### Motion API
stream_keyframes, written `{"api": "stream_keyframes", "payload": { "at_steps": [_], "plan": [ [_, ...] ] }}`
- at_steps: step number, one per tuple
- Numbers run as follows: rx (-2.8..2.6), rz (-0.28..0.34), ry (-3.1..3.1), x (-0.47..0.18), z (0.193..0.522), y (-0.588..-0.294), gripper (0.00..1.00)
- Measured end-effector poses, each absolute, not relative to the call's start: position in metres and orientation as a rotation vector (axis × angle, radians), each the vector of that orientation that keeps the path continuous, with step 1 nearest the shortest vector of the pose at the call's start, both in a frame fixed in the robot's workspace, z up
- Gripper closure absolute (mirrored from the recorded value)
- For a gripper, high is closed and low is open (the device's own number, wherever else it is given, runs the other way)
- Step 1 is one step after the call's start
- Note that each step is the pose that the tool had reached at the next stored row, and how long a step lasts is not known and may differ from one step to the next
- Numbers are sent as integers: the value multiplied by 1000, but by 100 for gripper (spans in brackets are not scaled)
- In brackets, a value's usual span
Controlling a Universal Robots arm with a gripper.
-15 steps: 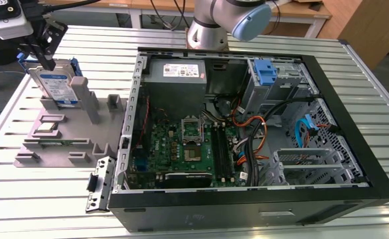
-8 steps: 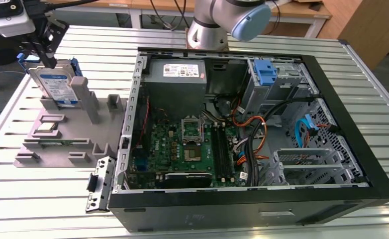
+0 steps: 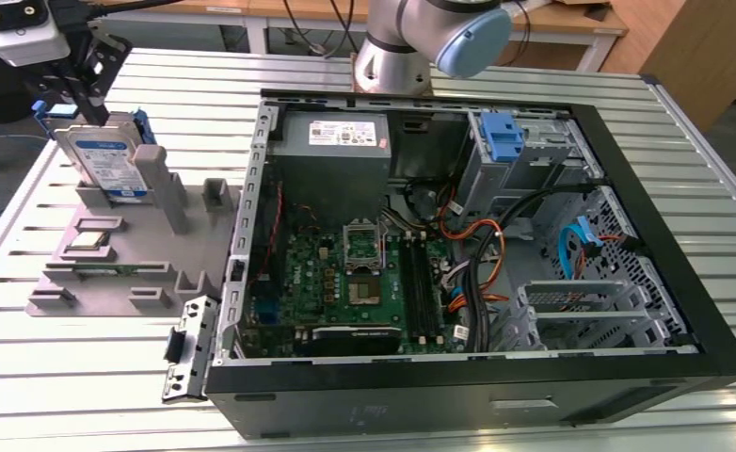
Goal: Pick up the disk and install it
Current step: 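Reach for the disk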
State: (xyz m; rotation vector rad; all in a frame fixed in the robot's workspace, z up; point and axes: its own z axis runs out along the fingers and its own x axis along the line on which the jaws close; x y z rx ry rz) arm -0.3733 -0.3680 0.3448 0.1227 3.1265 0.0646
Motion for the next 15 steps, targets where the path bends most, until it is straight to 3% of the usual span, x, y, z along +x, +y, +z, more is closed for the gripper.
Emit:
{"api": "stream_keyframes", "payload": {
  "at_steps": [15],
  "plan": [
    [123,64,3127,-376,343,-365,90]
  ]
}}
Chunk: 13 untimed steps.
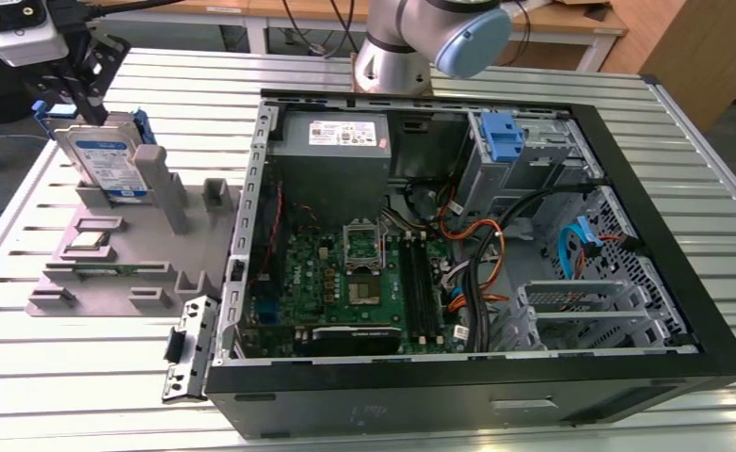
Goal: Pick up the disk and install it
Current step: 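Reach for the disk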
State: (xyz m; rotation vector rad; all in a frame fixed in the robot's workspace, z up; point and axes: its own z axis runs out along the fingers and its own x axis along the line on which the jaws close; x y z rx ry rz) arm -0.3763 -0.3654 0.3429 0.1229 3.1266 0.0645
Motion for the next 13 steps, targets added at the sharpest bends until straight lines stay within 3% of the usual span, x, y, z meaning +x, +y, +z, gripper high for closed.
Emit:
{"api": "stream_keyframes", "payload": {
  "at_steps": [13],
  "plan": [
    [123,65,3127,-379,341,-361,90]
  ]
}}
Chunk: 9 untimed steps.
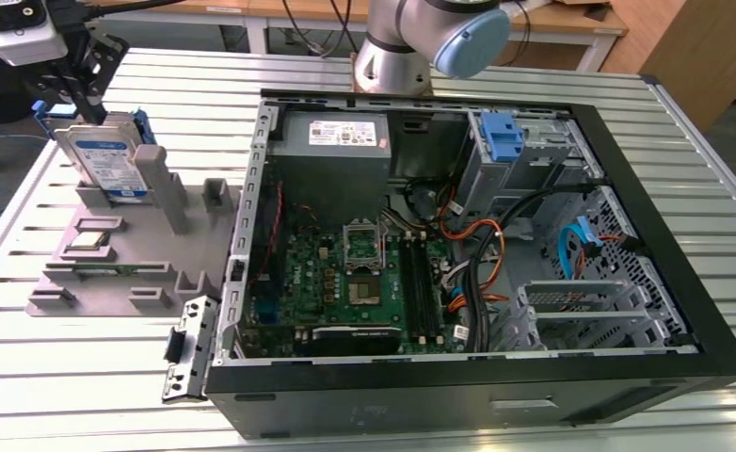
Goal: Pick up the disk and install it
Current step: 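Reach for the disk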
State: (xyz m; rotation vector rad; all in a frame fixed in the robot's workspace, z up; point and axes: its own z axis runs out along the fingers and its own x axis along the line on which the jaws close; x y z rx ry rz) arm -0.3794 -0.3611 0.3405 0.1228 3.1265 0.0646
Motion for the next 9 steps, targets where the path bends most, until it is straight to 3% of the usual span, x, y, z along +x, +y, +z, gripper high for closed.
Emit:
{"api": "stream_keyframes", "payload": {
  "at_steps": [9],
  "plan": [
    [123,65,3127,-380,338,-358,90]
  ]
}}
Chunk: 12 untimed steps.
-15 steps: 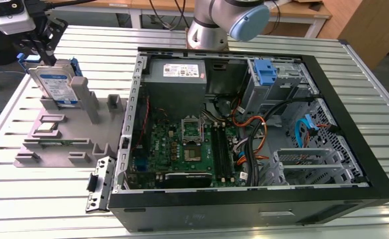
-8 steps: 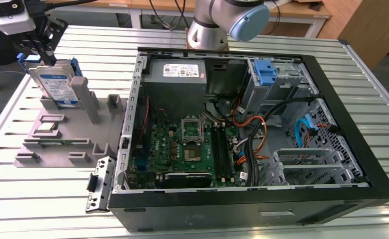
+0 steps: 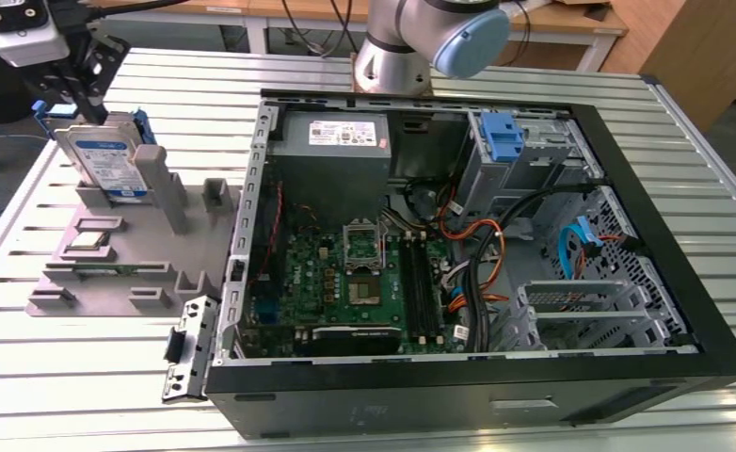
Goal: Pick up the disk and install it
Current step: 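Reach for the disk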
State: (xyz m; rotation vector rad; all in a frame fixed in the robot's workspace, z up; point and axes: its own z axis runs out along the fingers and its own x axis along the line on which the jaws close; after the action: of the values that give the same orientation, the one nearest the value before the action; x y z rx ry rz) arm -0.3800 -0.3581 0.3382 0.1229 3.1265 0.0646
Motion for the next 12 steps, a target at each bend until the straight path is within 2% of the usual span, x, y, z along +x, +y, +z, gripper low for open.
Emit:
{"api": "stream_keyframes", "payload": {
  "at_steps": [12],
  "plan": [
    [123,65,3127,-388,335,-342,90]
  ]
}}
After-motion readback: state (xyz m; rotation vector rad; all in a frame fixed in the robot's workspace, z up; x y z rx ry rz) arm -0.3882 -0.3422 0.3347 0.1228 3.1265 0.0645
